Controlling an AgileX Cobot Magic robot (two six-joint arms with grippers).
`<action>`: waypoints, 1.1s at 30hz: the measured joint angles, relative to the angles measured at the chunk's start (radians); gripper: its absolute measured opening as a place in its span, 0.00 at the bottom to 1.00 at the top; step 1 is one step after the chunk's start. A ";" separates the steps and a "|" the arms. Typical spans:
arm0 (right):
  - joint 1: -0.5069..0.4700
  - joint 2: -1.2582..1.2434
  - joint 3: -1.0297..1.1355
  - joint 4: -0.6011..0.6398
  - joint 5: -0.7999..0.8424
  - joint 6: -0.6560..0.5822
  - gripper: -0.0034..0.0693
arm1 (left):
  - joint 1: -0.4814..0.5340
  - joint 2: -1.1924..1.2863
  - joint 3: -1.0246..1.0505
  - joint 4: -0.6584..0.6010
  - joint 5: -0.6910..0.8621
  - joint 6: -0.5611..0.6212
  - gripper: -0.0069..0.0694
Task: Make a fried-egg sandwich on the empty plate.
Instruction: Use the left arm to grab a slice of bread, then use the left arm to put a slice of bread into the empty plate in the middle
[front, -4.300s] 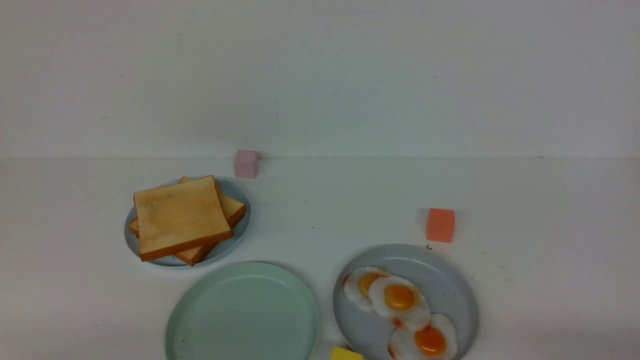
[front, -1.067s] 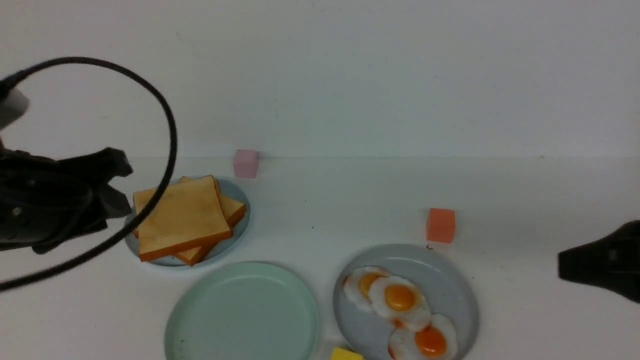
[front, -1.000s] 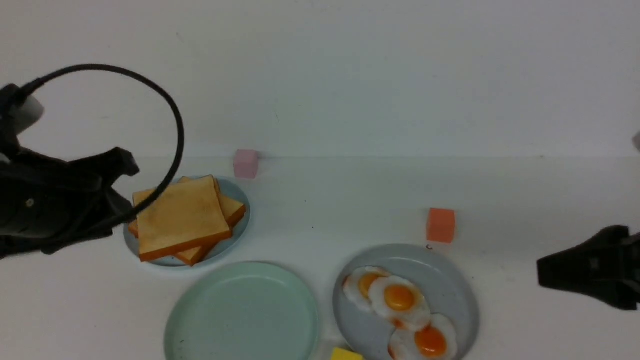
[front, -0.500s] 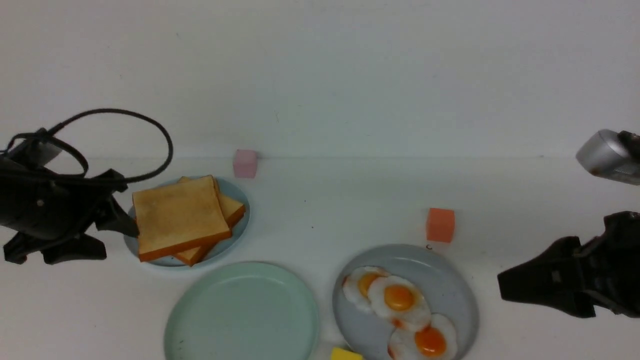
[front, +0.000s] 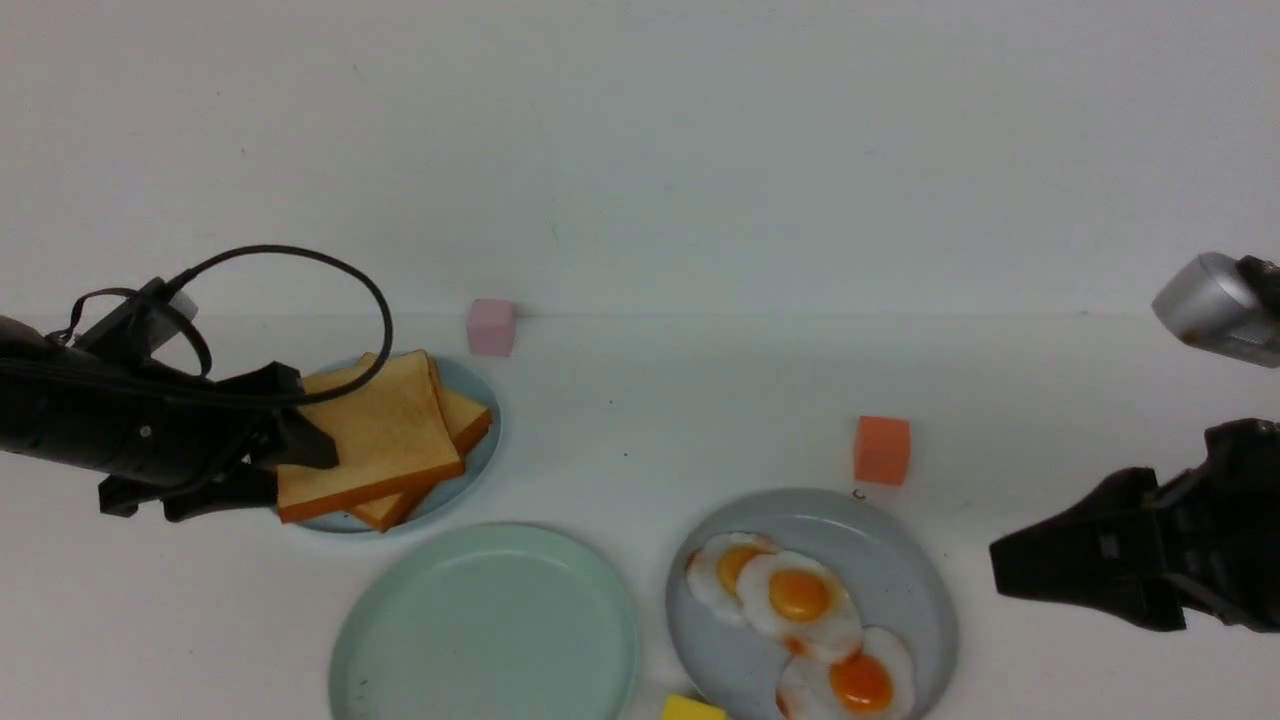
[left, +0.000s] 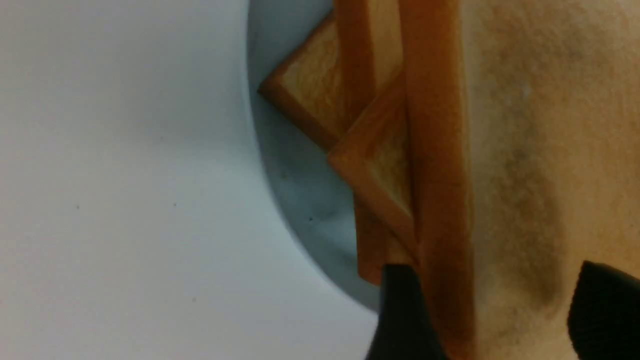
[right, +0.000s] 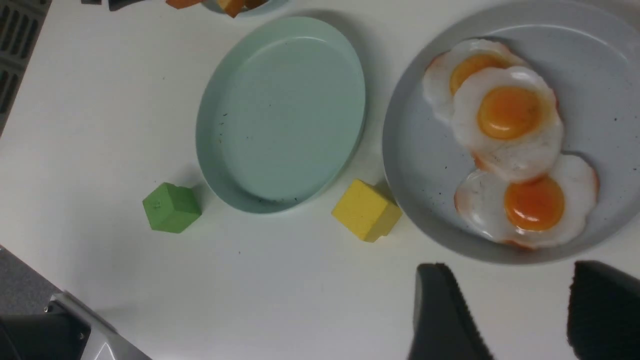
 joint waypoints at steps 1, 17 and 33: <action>0.000 0.000 0.000 0.000 0.000 0.000 0.55 | 0.000 0.003 0.000 0.000 -0.003 0.002 0.58; 0.000 0.000 -0.043 -0.033 0.010 -0.022 0.55 | -0.037 -0.237 0.039 0.037 0.087 0.008 0.23; 0.000 0.161 -0.128 -0.091 0.014 -0.029 0.55 | -0.299 -0.301 0.365 -0.017 -0.095 0.005 0.23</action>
